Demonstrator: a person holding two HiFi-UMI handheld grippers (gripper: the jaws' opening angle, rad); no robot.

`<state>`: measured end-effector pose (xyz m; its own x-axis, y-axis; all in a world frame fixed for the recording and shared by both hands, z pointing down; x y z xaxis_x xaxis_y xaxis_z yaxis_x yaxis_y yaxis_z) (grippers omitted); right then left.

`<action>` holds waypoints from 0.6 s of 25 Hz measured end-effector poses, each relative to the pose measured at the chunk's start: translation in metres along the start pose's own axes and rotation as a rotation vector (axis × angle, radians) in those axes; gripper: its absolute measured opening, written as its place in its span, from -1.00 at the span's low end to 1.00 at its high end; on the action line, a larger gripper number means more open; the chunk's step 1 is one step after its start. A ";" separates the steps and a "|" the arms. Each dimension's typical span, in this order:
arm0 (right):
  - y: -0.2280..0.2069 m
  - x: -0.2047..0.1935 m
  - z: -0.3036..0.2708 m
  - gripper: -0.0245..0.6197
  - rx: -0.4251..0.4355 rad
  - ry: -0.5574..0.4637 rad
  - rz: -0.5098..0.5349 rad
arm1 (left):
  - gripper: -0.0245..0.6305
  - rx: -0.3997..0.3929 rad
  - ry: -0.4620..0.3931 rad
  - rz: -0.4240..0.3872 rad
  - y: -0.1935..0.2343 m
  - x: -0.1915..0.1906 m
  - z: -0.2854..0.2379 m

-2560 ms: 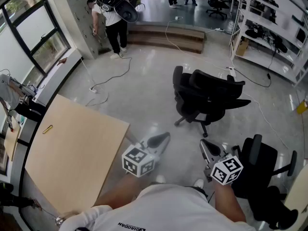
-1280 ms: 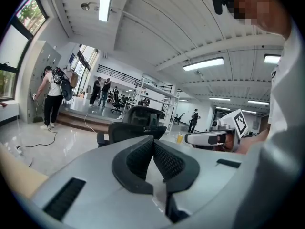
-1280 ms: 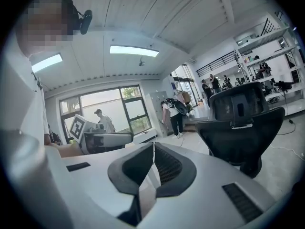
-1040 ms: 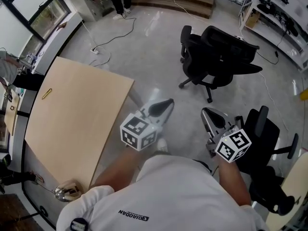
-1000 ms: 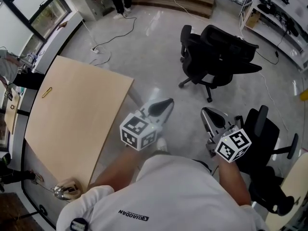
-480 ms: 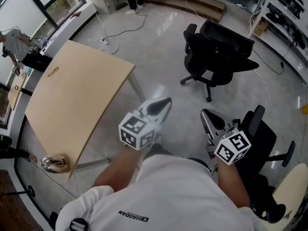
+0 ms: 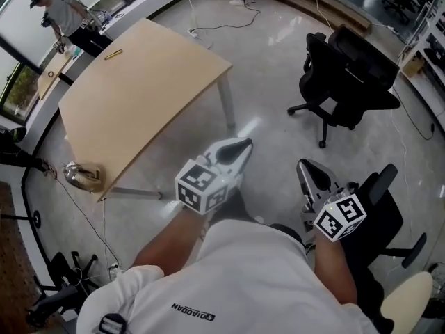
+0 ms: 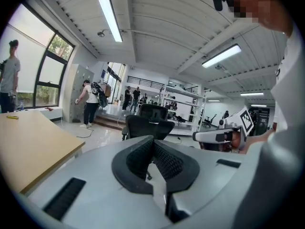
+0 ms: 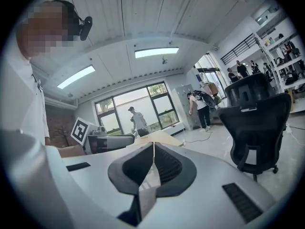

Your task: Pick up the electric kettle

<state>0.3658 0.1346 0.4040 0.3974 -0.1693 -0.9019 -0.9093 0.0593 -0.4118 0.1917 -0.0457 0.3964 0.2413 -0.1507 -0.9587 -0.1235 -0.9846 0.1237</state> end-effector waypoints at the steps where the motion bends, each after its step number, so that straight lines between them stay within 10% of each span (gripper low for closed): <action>1: 0.004 -0.004 -0.001 -0.86 0.018 0.004 -0.006 | -0.94 0.021 0.003 0.002 -0.001 -0.002 0.010; 15: 0.074 -0.022 -0.038 -0.86 0.223 0.088 0.016 | -0.94 0.256 -0.027 0.067 -0.002 -0.022 0.128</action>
<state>0.2855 0.1049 0.3986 0.3617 -0.2509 -0.8979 -0.8621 0.2767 -0.4246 0.0634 -0.0292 0.3843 0.1991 -0.2092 -0.9574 -0.3791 -0.9173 0.1216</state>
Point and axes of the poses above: the fingertips, and each gripper's own axes: z backward along the fingers, y to its left, x out of its top, the point moved 9 cm from there along z, backward along the fingers, and after that the axes turned 5 degrees about -z, right-handed, at the moved point
